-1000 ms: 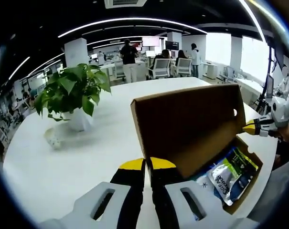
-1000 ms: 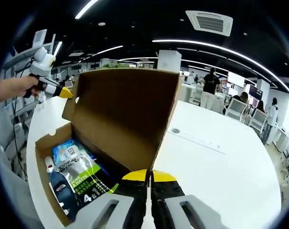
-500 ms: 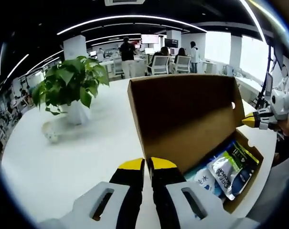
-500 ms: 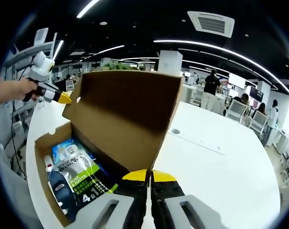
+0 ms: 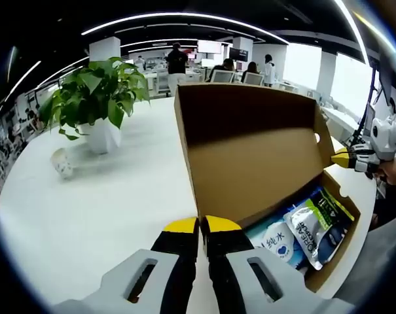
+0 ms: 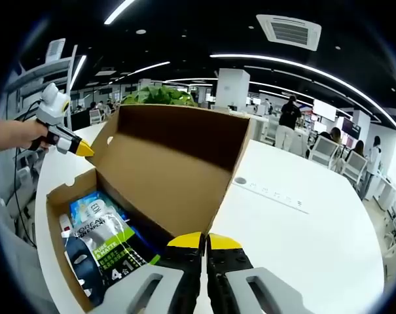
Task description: Operate the shoe box by opening the lid, removing the specified soft item, and placing it in the target area until the item is outside and the box remains undamaged.
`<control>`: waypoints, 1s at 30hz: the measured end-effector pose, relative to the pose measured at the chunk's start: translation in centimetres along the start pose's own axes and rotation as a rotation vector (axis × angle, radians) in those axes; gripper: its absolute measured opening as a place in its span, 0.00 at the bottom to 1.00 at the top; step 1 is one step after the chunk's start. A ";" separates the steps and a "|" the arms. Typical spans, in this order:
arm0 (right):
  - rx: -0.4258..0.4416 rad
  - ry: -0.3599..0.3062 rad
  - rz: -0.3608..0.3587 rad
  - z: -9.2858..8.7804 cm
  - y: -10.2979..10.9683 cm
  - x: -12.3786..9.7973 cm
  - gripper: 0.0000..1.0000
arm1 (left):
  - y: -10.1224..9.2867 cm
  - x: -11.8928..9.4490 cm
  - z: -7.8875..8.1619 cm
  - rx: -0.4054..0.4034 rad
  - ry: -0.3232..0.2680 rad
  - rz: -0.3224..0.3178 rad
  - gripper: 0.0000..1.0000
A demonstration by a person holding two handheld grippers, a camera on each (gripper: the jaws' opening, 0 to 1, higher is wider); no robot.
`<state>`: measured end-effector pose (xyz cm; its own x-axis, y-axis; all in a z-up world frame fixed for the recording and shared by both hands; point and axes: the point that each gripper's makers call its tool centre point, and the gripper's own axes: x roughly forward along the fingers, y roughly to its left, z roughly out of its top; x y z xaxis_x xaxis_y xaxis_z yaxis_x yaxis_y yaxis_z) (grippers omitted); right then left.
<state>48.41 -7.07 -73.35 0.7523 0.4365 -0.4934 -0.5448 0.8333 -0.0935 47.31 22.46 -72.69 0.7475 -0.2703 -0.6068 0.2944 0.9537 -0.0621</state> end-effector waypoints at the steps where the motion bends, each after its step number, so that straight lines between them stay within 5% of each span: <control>1: 0.002 0.000 0.000 0.0 0.0 0.0 0.00 | 0.0 0.1 0.0 -0.002 0.000 0.000 0.01; 30: 0.051 0.020 0.001 0.2 -0.5 1.1 0.00 | 0.6 1.7 0.2 -0.038 0.014 -0.004 0.01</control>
<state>49.57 -6.94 -73.69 0.7437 0.4312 -0.5108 -0.5260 0.8491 -0.0491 48.91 22.58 -73.59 0.7375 -0.2727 -0.6178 0.2745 0.9569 -0.0947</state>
